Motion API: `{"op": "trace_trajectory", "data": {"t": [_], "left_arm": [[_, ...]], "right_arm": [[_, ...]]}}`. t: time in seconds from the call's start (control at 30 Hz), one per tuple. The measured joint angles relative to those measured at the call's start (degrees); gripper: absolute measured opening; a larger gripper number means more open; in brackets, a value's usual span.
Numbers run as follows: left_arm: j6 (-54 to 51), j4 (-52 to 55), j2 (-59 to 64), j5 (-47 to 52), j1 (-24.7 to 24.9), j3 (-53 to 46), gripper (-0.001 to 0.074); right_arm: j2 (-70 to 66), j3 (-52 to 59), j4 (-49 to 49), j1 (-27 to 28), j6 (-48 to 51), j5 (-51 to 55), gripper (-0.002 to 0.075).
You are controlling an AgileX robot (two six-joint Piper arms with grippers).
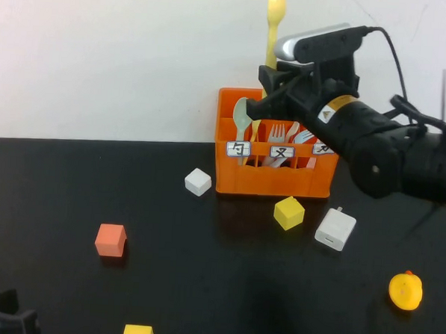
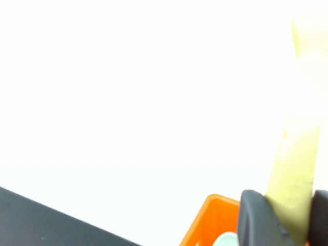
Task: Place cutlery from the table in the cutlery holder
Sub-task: Place the fork on the box
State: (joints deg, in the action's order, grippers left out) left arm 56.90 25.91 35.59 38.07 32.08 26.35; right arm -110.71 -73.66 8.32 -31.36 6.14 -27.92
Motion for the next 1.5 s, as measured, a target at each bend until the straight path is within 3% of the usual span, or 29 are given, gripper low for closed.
{"op": "trace_trajectory", "data": {"t": [0.3, 1.0, 1.23, 1.5], "left_arm": [[0.12, 0.00, 0.00, 0.00, 0.00, 0.00, -0.0001], [0.12, 0.08, 0.00, 0.33, 0.00, 0.00, -0.0001], [0.14, 0.08, 0.00, 0.33, 0.00, 0.00, -0.0001], [-0.63, 0.08, 0.00, 0.33, 0.00, 0.00, -0.0001]], "right_arm": [[-6.18, -4.15, 8.19, 0.48, 12.31, -0.74, 0.0185], [-12.13, -4.36, 10.02, 1.84, 11.44, -4.65, 0.0185], [-12.13, -4.36, 10.02, 1.84, 7.54, -5.17, 0.0337], [-11.03, -4.36, 10.02, 1.67, 7.31, -4.69, 0.0332]]}}
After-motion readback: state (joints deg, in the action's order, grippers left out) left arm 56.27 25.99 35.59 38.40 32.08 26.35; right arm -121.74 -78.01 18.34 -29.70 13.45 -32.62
